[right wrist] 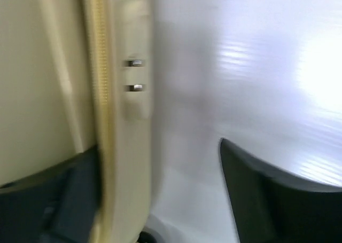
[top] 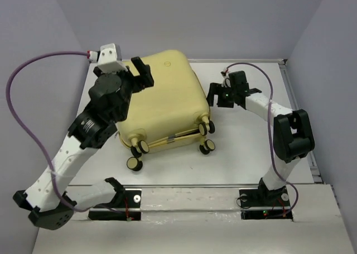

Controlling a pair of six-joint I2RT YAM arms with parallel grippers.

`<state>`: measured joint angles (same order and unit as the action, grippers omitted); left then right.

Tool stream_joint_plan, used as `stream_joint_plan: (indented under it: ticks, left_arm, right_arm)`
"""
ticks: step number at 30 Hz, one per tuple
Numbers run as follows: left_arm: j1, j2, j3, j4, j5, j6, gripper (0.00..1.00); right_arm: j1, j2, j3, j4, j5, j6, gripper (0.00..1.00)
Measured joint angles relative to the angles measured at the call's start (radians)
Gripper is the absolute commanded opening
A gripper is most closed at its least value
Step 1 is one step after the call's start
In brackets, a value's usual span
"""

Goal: Pack the luggage

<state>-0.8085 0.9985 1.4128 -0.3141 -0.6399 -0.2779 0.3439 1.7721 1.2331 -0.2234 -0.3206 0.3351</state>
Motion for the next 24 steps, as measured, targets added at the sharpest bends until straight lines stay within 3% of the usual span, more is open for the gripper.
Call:
stream_joint_plan:
  ticks: [5, 7, 10, 14, 17, 19, 21, 24]
  left_arm:
    - [0.340, 0.259, 0.129, 0.040, 0.174, -0.045, 0.95]
    - [0.438, 0.381, 0.188, 0.044, 0.253, -0.064, 0.95]
    - [0.578, 0.590, 0.344, 0.024, 0.374, -0.082, 0.95]
    - [0.708, 0.888, 0.672, -0.056, 0.541, -0.096, 0.94]
    - [0.779, 1.086, 0.895, -0.059, 0.682, -0.127, 0.92]
    - [0.832, 1.176, 0.946, -0.033, 0.793, -0.171, 0.91]
    - [0.864, 1.226, 0.951, -0.005, 0.871, -0.205, 0.91]
    - [0.916, 1.339, 0.977, 0.076, 1.014, -0.261, 0.93]
  right_arm:
    - [-0.103, -0.015, 0.050, -0.085, 0.054, -0.048, 1.00]
    - [-0.109, -0.061, 0.058, -0.107, 0.084, -0.051, 0.75]
    - [-0.100, -0.187, 0.058, -0.136, 0.119, -0.037, 0.07]
    - [-0.027, -0.437, 0.010, -0.101, 0.134, -0.017, 0.07]
    - [0.184, -0.580, -0.076, -0.045, 0.118, -0.018, 0.07]
    - [0.387, -0.612, -0.152, -0.028, 0.090, -0.027, 0.07]
    - [0.510, -0.597, -0.209, -0.035, 0.053, -0.039, 0.07]
    - [0.612, -0.539, -0.317, -0.060, 0.008, -0.053, 0.07]
